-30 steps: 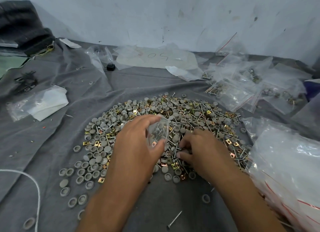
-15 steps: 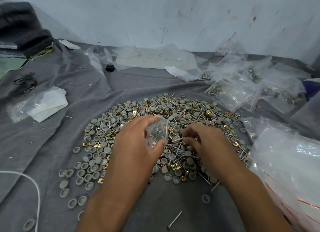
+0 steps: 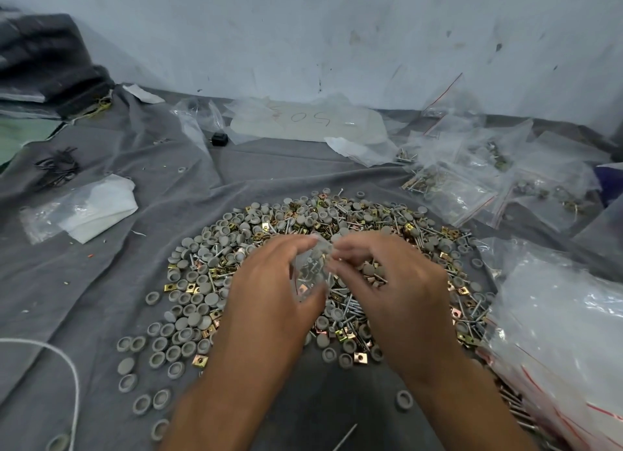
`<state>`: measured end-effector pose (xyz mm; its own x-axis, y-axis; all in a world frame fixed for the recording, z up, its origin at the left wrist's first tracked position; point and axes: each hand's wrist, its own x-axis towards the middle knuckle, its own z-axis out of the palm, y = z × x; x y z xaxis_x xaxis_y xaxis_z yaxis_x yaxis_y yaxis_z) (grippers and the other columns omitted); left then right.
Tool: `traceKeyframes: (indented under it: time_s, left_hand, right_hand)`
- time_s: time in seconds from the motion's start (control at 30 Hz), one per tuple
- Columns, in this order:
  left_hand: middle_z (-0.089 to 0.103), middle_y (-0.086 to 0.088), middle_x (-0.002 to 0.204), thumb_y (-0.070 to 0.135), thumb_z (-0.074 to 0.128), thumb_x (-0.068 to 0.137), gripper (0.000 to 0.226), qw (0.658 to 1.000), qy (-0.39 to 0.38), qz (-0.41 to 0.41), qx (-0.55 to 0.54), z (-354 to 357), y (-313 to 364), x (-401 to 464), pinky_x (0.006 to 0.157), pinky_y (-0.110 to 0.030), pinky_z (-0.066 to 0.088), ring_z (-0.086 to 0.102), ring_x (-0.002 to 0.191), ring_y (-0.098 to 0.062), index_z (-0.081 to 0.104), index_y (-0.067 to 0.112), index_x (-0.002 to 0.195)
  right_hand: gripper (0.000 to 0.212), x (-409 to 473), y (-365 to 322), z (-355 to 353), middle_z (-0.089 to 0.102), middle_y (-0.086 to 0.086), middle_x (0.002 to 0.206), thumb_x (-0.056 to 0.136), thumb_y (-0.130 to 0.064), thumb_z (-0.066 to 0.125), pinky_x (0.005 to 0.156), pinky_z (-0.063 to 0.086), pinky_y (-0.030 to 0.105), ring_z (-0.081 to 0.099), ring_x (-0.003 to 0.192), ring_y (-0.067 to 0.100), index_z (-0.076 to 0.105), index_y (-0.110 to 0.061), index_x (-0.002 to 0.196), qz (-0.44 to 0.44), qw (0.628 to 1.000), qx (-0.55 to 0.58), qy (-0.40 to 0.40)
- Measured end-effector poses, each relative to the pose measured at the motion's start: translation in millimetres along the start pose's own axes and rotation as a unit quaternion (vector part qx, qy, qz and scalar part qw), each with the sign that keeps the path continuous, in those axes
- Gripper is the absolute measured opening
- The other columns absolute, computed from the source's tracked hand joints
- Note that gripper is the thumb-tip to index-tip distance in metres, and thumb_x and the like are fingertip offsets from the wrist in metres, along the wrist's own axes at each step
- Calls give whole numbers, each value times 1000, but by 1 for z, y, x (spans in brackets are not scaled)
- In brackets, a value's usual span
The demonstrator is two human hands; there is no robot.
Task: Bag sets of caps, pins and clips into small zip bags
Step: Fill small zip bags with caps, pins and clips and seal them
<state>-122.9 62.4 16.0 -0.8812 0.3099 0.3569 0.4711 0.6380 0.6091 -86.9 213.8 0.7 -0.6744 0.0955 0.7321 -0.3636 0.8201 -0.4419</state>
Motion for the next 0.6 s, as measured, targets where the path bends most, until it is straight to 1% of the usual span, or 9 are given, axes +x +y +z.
traceKeyframes:
  time_s: [0.07, 0.13, 0.27, 0.37, 0.4, 0.43, 0.5, 0.53, 0.6]
  left_hand:
    - [64, 17, 116, 29, 82, 78, 53, 1000, 1, 0, 0, 0, 0, 0, 92, -18, 41, 51, 95, 3, 64, 27, 127]
    - [64, 17, 115, 28, 82, 78, 53, 1000, 3, 0, -4, 0, 0, 0, 91, -17, 40, 50, 94, 3, 64, 27, 127]
    - [63, 18, 111, 26, 81, 79, 49, 1000, 4, 4, -1, -1, 1, -1, 89, -15, 39, 50, 93, 4, 66, 26, 126]
    - [58, 22, 107, 26, 82, 77, 52, 1000, 4, -2, 0, -2, 0, -1, 89, -13, 38, 49, 93, 7, 64, 27, 126]
    - [56, 24, 105, 26, 82, 77, 53, 1000, 6, -1, -1, -2, -1, -1, 87, -10, 36, 47, 92, 8, 64, 28, 126]
    - [54, 25, 103, 26, 82, 76, 53, 1000, 8, 0, -2, -2, -1, -1, 85, -9, 35, 46, 92, 8, 64, 28, 126]
    - [52, 27, 102, 28, 81, 77, 53, 1000, 7, 0, -2, -2, -1, -2, 84, -9, 36, 47, 92, 8, 63, 30, 127]
    - [51, 28, 101, 29, 80, 78, 53, 1000, 5, 0, 0, -2, -1, -2, 84, -9, 36, 48, 93, 7, 63, 31, 127]
    - [50, 29, 100, 29, 80, 78, 52, 1000, 5, 0, -1, -2, 0, -2, 83, -9, 35, 48, 92, 6, 63, 31, 127]
  right_hand:
    - [17, 1, -1, -1, 73, -12, 94, 86, -17, 82, 77, 51, 13, 69, 90, -1, 71, -16, 99, 44, 997, 62, 27]
    - [15, 1, -3, 1, 73, -11, 92, 85, -15, 82, 73, 53, 16, 70, 88, 2, 71, -15, 96, 60, 994, 88, 33]
    - [10, 1, -5, 7, 70, -15, 87, 86, -18, 80, 71, 43, 5, 63, 80, -8, 72, -18, 92, 57, 996, 65, -6]
    - [6, 3, 9, -3, 67, -20, 89, 91, -30, 74, 69, 44, 7, 62, 80, -5, 69, -31, 95, 119, 992, 38, -22]
    - [8, 4, 16, -8, 67, -21, 89, 90, -33, 73, 70, 46, 9, 62, 82, -5, 67, -36, 94, 160, 986, 20, -51]
    - [10, 3, 23, -11, 66, -22, 88, 89, -34, 74, 71, 49, 11, 62, 82, -6, 66, -38, 94, 207, 972, -1, -107]
    - [16, -1, 34, -11, 64, -23, 88, 87, -35, 76, 72, 53, 17, 62, 79, -5, 65, -40, 98, 278, 924, -52, -257]
    - [17, -5, 37, -7, 63, -23, 90, 88, -36, 76, 73, 53, 20, 61, 80, -3, 65, -39, 100, 283, 903, -87, -313]
    - [17, -9, 38, 1, 62, -20, 92, 88, -38, 76, 72, 52, 26, 59, 83, 0, 63, -37, 99, 268, 888, -135, -349]
